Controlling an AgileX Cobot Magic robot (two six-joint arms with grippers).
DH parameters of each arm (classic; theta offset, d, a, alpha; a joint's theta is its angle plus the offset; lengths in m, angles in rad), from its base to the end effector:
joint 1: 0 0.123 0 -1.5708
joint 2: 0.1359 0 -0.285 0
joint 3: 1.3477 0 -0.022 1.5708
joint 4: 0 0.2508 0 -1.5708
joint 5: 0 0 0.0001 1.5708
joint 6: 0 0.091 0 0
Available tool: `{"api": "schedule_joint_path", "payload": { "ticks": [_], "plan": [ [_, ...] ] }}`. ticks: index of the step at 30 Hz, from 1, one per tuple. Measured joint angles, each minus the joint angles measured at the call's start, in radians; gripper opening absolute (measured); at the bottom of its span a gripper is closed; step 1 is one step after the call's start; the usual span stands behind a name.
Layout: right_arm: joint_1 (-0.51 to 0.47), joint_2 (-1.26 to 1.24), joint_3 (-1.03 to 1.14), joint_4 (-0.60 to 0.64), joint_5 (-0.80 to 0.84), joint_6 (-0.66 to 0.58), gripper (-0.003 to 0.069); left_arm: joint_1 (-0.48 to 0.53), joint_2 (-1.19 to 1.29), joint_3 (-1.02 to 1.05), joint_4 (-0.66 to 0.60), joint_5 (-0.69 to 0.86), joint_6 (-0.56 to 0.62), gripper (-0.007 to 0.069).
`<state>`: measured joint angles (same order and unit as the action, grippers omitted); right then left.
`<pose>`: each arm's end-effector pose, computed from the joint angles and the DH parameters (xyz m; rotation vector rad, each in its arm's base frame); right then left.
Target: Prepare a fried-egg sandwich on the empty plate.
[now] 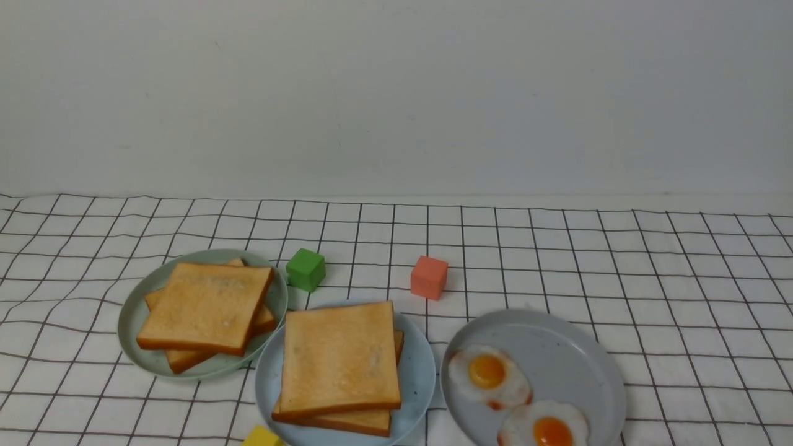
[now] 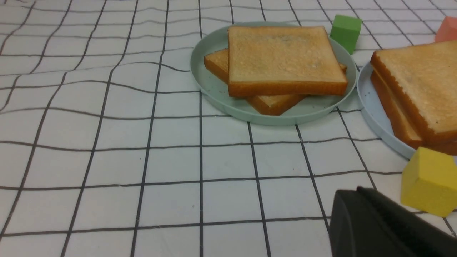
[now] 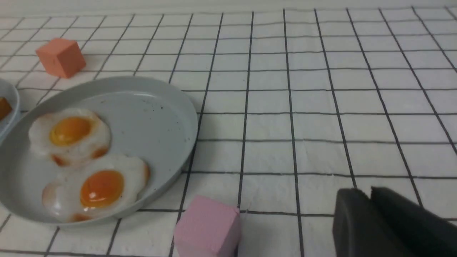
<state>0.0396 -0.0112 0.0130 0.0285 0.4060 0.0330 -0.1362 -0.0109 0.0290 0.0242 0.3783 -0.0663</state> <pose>0.0515 0.0031 0.1730 0.0108 1.8920 0.0780 0.0522 -0.0063 0.1700 0.0807 1.8798 -0.1152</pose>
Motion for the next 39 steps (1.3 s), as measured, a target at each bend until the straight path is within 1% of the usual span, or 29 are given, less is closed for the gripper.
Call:
{"api": "schedule_joint_path", "payload": {
  "ticks": [39],
  "plan": [
    [-0.012, 0.000, 0.002, 0.009, -0.014, 0.014, 0.0130, 0.000, 0.000, 0.000, 0.000, -0.001, 0.000, 0.0028]
  ]
}}
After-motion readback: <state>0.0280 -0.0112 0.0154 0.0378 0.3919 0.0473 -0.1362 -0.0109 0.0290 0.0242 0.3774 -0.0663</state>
